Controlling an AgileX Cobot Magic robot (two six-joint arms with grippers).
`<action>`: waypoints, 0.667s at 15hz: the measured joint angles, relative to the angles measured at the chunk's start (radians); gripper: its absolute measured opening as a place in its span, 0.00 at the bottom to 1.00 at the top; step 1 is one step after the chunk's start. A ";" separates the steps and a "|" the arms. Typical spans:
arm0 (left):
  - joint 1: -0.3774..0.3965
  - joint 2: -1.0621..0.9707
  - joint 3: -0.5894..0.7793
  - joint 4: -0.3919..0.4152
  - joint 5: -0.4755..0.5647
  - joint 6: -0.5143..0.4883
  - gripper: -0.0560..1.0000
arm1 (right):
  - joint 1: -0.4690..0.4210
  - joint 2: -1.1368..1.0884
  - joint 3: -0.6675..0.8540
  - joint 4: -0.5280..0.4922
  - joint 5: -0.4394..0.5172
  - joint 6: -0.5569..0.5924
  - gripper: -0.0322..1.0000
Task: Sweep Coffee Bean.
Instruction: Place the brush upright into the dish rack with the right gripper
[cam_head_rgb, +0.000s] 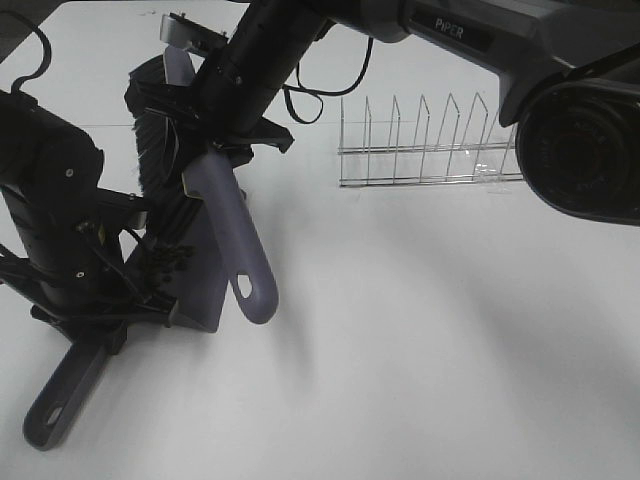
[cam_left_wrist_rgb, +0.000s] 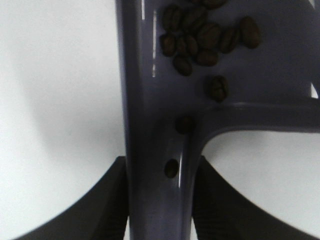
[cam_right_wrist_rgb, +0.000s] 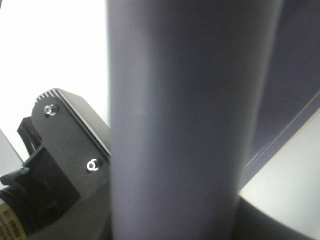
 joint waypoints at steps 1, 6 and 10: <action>0.000 0.000 0.000 -0.001 0.000 0.001 0.36 | 0.000 0.000 -0.015 -0.016 0.000 0.009 0.32; 0.000 0.000 0.000 -0.010 0.000 0.002 0.36 | 0.000 -0.030 -0.030 -0.054 0.003 0.022 0.32; 0.000 0.000 0.000 -0.017 0.000 0.007 0.36 | 0.000 -0.177 0.041 -0.265 0.003 0.047 0.31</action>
